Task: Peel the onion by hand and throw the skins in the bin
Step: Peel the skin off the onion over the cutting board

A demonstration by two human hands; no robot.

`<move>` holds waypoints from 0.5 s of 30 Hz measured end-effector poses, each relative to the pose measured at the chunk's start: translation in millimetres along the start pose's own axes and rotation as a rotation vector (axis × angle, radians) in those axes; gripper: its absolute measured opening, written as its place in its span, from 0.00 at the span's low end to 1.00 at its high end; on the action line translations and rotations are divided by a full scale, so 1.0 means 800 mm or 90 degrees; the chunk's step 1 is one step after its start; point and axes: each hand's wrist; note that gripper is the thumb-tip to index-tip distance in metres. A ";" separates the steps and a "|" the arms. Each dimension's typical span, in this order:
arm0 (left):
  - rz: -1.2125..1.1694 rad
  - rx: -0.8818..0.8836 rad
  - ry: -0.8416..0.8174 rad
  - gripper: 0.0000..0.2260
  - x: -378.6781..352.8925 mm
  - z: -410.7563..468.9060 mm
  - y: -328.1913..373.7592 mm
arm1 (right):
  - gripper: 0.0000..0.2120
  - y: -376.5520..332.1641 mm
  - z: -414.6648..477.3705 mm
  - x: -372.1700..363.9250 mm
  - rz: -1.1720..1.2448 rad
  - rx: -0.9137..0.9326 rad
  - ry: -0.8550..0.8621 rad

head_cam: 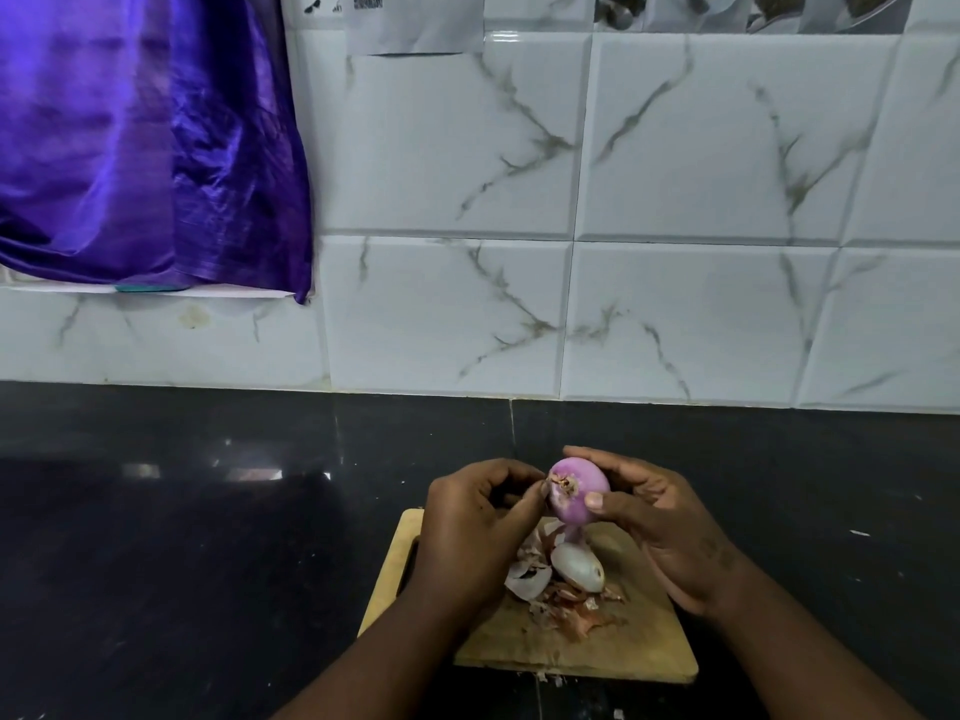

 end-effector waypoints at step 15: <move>0.067 0.077 0.015 0.10 0.001 0.006 -0.008 | 0.28 -0.011 -0.002 -0.006 0.132 0.016 -0.049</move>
Point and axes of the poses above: each hand's wrist, its own z-axis towards the middle knuckle, its own x-axis out of the back of the hand, y = z × x, and after that the axes turned 2 degrees about z, right-handed
